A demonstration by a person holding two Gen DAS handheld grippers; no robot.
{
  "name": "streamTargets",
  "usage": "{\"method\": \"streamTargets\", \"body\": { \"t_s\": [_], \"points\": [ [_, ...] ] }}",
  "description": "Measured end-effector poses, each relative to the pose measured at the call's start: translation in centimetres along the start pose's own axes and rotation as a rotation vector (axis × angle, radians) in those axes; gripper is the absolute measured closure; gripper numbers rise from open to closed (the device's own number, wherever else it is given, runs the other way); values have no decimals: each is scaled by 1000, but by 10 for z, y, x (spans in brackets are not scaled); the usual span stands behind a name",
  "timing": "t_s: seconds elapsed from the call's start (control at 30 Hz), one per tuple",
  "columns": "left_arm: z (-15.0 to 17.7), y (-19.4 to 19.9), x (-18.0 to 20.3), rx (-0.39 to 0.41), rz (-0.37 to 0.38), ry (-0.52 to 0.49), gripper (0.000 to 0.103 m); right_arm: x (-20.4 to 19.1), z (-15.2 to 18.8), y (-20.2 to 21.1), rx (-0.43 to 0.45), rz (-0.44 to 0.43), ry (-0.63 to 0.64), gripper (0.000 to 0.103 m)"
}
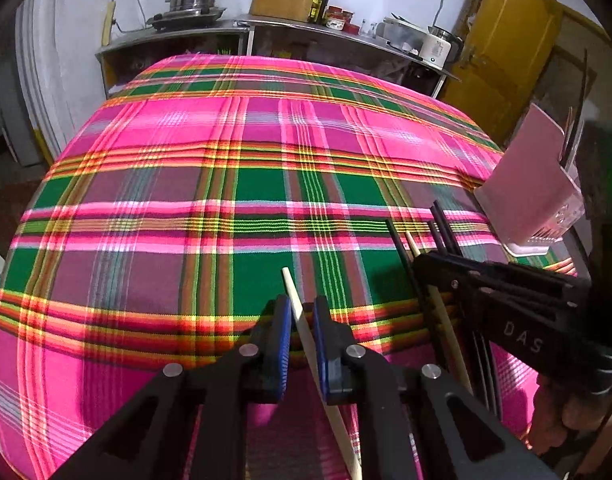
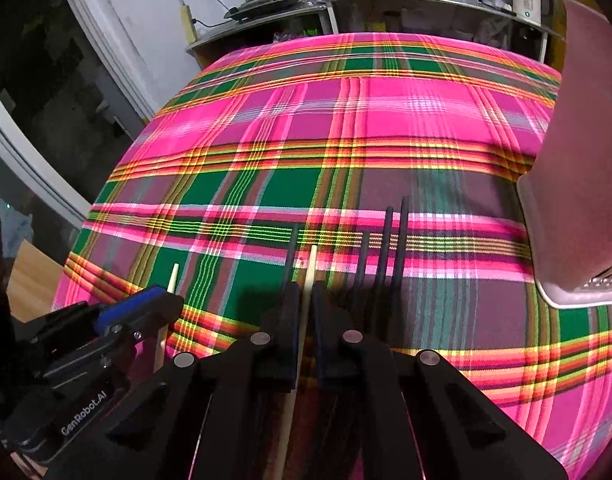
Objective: Organize utensils
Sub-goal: 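Close the left tool on a wooden chopstick while the right tool grasps a black chopstick, then lift the held chopsticks with both tools and carry them over the basket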
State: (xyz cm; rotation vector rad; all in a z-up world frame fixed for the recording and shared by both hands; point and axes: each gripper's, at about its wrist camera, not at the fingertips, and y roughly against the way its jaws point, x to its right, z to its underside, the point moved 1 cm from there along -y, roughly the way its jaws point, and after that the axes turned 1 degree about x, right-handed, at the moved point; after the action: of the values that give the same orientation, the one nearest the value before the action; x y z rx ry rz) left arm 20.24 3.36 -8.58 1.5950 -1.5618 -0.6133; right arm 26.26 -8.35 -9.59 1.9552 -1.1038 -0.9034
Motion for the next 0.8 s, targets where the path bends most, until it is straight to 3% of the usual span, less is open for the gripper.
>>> {"method": "streamTargets", "body": {
  "t_s": [0.2, 0.4, 0.8],
  "points": [
    [-2, -2, 4, -5, -26, -41, 94, -7, -6, -4, -17, 36, 43, 99],
    [-7, -1, -6, -31, 19, -4, 98, -1, -7, -3, -27, 1, 15, 97],
    [-22, 51, -3, 44, 95, -7, 98, -1, -11, 54, 84, -54, 6, 97]
  ]
}}
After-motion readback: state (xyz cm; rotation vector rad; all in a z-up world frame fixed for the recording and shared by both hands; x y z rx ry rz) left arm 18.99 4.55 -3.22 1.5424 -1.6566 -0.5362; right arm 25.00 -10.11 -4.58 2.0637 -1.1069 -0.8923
